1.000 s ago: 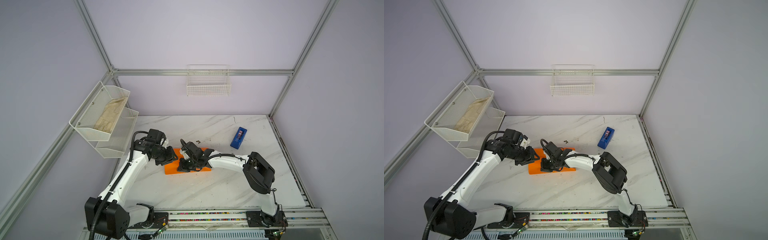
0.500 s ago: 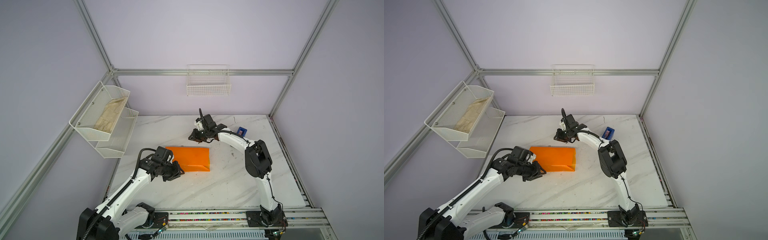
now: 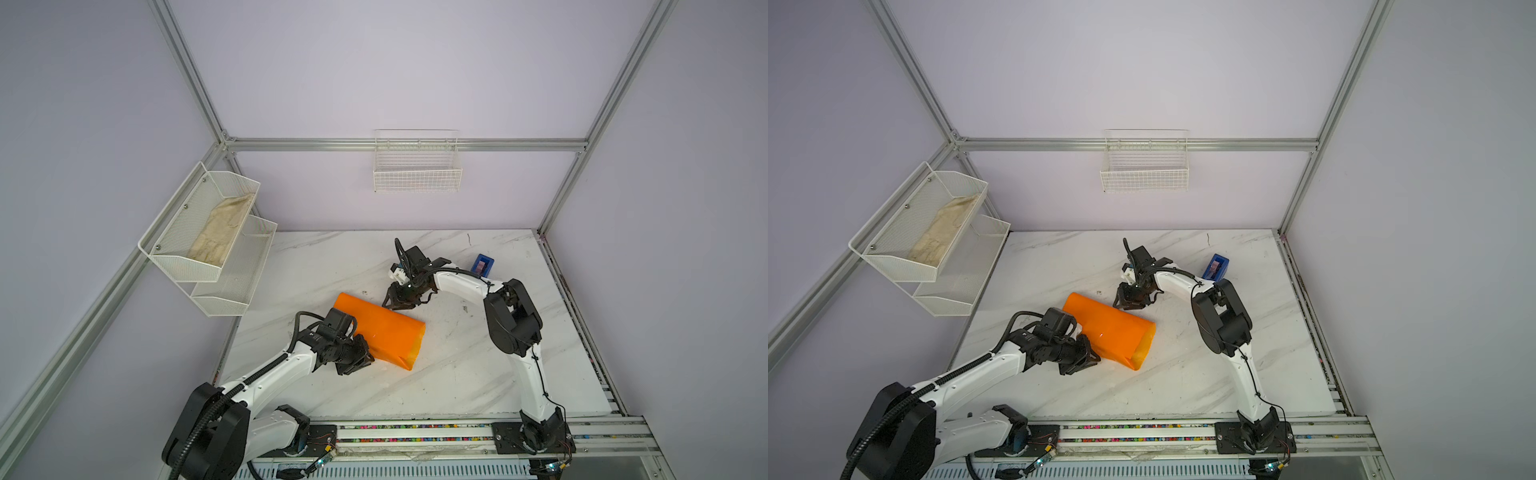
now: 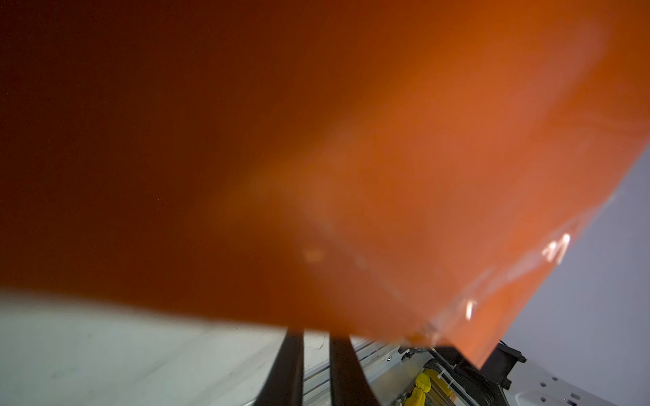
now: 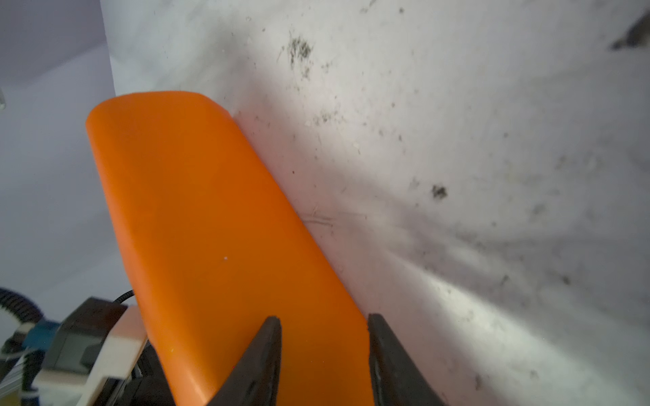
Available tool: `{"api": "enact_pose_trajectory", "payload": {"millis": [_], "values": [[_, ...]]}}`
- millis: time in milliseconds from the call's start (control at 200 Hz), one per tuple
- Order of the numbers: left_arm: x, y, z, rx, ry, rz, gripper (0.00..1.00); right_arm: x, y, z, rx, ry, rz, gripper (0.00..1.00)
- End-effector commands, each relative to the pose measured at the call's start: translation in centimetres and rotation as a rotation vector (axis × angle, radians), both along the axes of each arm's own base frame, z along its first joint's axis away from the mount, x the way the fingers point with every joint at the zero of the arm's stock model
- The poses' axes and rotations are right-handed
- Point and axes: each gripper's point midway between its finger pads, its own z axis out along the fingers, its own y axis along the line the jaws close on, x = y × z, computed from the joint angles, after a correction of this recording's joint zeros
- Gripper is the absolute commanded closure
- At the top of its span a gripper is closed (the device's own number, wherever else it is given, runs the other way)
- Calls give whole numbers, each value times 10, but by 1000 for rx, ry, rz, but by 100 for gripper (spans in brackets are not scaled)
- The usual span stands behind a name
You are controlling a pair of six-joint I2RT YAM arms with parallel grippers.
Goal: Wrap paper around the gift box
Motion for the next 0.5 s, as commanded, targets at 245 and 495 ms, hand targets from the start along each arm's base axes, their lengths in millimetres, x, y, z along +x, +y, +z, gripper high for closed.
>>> {"api": "enact_pose_trajectory", "payload": {"millis": [245, 495], "values": [[24, 33, -10, 82, 7, -47, 85, -74, -34, 25, 74, 61, -55, 57], [66, 17, -3, 74, -9, -133, 86, -109, -44, 30, 108, 89, -110, 57]]}}
